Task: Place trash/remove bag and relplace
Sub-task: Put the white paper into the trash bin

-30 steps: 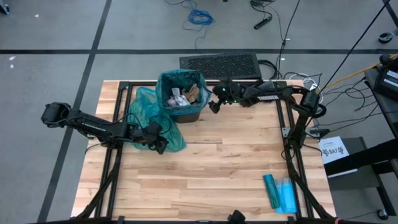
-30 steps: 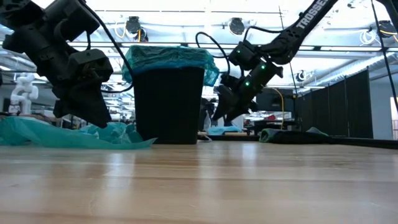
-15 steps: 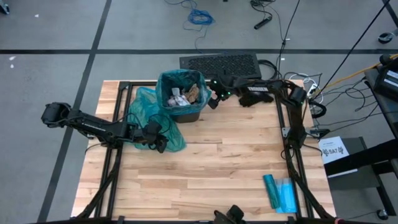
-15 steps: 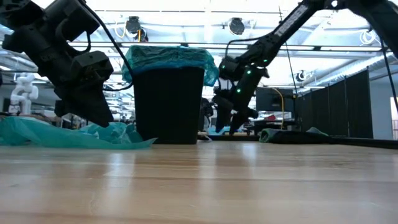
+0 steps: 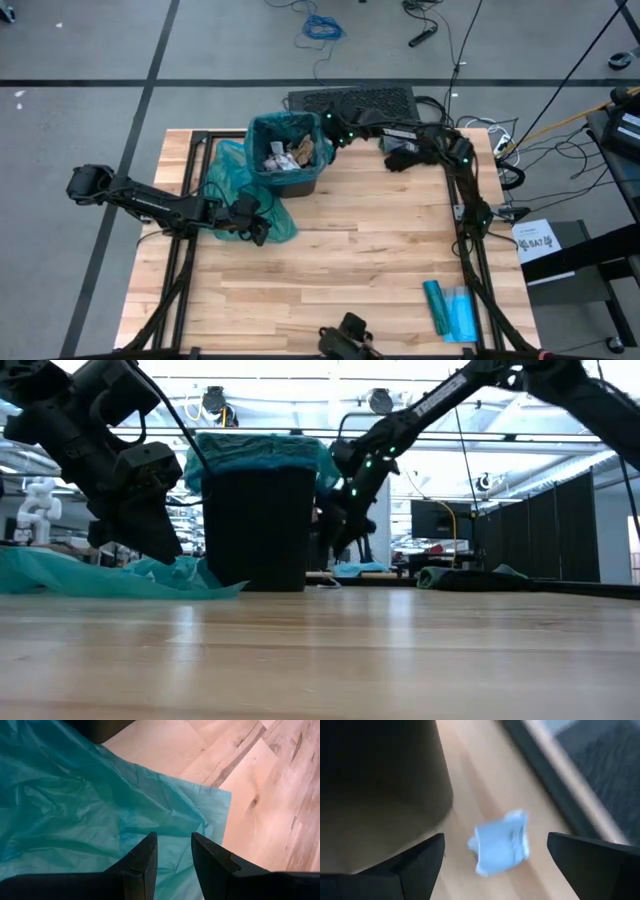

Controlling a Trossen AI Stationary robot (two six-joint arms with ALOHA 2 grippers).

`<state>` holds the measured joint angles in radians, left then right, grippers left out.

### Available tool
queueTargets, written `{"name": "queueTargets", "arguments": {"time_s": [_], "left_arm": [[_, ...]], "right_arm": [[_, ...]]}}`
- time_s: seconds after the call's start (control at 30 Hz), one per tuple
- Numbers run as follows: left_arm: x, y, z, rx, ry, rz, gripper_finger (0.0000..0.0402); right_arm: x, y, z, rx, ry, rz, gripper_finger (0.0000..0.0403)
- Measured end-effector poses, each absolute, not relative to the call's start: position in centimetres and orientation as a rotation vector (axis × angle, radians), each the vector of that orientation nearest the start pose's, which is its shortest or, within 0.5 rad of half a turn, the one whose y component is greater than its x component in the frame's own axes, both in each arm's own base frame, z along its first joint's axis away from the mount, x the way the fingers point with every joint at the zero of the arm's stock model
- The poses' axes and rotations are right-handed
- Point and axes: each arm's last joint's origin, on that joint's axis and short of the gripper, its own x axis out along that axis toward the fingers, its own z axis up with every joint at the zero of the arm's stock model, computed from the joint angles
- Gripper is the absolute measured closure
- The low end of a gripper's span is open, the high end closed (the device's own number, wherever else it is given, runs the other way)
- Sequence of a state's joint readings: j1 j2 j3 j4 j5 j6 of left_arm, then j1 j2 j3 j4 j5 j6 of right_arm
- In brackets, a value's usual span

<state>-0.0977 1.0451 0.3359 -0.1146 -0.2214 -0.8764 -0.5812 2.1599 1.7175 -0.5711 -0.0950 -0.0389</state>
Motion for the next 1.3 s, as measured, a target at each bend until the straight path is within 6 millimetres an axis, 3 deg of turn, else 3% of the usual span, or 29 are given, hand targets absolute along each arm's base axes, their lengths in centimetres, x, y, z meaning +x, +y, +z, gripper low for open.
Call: {"name": "queueTargets", "arguments": {"time_s": [0.2, 0.47, 0.63, 0.93, 1.1, 1.3], "left_arm": [[17.8, -1.1, 14.7, -0.695, 0.702, 0.460, 0.0285], [17.8, -1.1, 14.7, -0.697, 0.701, 0.461, 0.0285], [17.8, -1.1, 14.8, -0.702, 0.699, 0.463, 0.0285], [17.8, -1.1, 14.7, -0.702, 0.700, 0.463, 0.0285], [17.8, -1.1, 14.7, -0.683, 0.704, 0.455, 0.0285], [17.7, -1.1, 14.7, -0.669, 0.707, 0.450, 0.0285]], "right_arm": [[40.0, -25.7, 16.1, 0.376, 1.095, -0.416, 0.0057], [42.0, -25.6, 16.0, 0.330, 1.066, -0.385, 0.0076], [41.8, -25.5, 15.2, 0.387, 1.115, -0.411, 0.0155], [39.9, -24.6, 14.8, 0.453, 1.325, -0.403, 0.0382], [39.3, -23.5, 15.7, 0.485, 1.394, -0.372, 0.0397], [38.7, -22.2, 19.9, 0.460, 1.345, -0.384, 0.0403]]}}
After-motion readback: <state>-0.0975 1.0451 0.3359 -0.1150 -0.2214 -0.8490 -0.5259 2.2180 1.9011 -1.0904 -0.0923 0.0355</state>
